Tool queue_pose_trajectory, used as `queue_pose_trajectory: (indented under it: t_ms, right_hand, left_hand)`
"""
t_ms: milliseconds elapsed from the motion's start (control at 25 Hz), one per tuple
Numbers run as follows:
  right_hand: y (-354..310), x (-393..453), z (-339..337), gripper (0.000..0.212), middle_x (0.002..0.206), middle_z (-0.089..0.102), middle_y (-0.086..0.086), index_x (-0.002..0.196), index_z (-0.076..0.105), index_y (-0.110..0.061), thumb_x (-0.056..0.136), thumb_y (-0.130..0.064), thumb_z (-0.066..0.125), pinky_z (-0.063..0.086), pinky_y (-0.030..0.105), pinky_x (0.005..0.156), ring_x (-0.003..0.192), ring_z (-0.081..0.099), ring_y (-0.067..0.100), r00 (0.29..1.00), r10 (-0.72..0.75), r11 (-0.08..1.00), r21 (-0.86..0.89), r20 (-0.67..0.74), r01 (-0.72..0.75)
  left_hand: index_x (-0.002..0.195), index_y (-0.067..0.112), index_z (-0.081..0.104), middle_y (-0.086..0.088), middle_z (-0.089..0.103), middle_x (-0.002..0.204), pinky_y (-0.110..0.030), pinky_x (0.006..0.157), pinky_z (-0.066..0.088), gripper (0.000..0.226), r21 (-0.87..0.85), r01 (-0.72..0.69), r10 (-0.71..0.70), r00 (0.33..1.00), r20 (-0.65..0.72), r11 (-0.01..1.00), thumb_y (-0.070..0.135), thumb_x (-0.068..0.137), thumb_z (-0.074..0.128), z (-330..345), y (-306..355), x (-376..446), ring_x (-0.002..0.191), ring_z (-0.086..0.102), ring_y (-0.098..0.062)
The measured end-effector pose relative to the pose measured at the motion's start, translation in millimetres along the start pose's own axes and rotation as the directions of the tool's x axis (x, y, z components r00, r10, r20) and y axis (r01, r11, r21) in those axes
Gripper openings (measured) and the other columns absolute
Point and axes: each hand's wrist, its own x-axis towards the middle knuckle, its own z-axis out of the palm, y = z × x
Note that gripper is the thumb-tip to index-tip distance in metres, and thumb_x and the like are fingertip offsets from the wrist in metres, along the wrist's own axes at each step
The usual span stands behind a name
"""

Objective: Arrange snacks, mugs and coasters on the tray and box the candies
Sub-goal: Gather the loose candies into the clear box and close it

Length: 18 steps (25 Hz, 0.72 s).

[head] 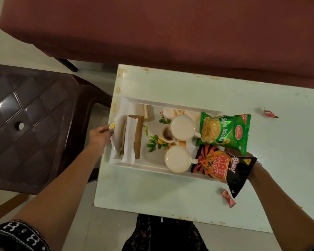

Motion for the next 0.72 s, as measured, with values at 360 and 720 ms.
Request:
queue_pose_trajectory:
  t_ms: [360,720]
  right_hand:
    - [5.3,13.1,-16.0,0.091,0.091,0.066,0.015,0.102,0.063,-0.002,0.02,-0.028,0.094,0.055,0.04,0.069,0.07,0.067,0.03,0.997,-0.037,0.995,-0.089,-0.062,0.032]
    - [-6.5,-35.1,-40.9,0.052,0.054,0.07,0.006,0.076,0.063,-0.006,0.034,-0.018,0.09,0.055,0.028,0.043,0.046,0.066,0.02,0.997,-0.067,0.998,0.012,-0.035,0.068]
  left_hand:
    - [0.104,0.009,0.065,-0.016,0.065,0.114,-0.047,0.089,0.054,0.029,-0.065,0.043,-0.041,0.999,0.027,0.997,-0.001,0.077,0.068,-3.1,6.4,-5.6,0.101,0.064,-0.03]
    - [0.107,0.002,0.063,-0.019,0.063,0.116,-0.041,0.081,0.053,0.03,-0.055,-0.003,0.009,0.995,0.1,0.998,-0.008,0.079,0.063,6.8,19.2,-49.4,0.101,0.062,-0.032]
